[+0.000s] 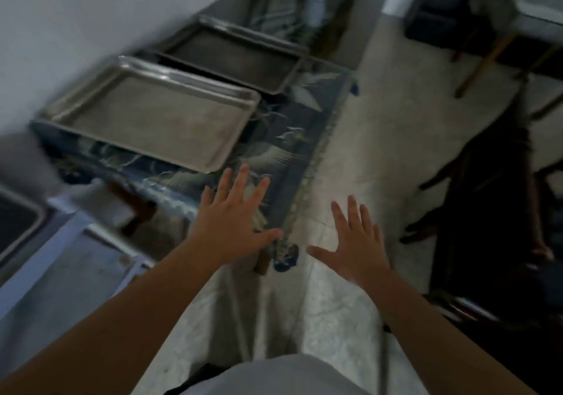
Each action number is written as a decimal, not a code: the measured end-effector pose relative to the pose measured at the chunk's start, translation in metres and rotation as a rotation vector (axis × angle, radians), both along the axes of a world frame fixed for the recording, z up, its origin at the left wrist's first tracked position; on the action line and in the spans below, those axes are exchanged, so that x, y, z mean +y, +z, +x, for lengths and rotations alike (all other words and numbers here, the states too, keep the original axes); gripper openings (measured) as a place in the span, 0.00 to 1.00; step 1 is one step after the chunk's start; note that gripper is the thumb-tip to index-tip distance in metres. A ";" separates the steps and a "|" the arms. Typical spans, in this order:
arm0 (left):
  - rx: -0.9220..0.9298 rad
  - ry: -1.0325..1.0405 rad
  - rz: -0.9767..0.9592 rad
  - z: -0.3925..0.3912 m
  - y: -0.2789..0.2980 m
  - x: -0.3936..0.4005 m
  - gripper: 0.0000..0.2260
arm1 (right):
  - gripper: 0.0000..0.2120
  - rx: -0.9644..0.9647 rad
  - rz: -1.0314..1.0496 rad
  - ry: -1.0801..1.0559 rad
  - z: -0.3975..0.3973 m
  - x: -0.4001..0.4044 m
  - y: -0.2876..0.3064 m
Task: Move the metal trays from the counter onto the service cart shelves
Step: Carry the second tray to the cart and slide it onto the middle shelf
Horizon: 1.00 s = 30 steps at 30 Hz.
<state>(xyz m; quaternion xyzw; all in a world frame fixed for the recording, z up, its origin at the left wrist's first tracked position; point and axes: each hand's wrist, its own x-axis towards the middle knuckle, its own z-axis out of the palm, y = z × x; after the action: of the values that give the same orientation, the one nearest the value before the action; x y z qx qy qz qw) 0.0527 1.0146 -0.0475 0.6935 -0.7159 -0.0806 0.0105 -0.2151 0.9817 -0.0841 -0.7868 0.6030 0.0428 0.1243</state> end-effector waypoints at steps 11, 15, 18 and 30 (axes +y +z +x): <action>-0.040 -0.231 -0.040 -0.157 0.001 -0.097 0.47 | 0.57 -0.013 -0.018 -0.295 -0.166 -0.020 0.008; -0.035 -0.291 -0.050 -0.185 -0.005 -0.137 0.47 | 0.56 -0.027 -0.013 -0.340 -0.193 -0.052 0.011; -0.030 -0.308 -0.058 -0.196 -0.013 -0.181 0.47 | 0.55 -0.033 -0.005 -0.366 -0.206 -0.088 0.011; -0.024 -0.372 -0.047 -0.217 0.008 -0.393 0.47 | 0.54 -0.031 0.025 -0.447 -0.224 -0.278 0.016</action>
<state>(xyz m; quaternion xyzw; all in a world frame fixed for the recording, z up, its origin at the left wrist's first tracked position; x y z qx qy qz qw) -0.1647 0.6215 -0.0398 0.5497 -0.8335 -0.0559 0.0031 -0.4392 0.7034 -0.0676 -0.6325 0.7599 0.0097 0.1495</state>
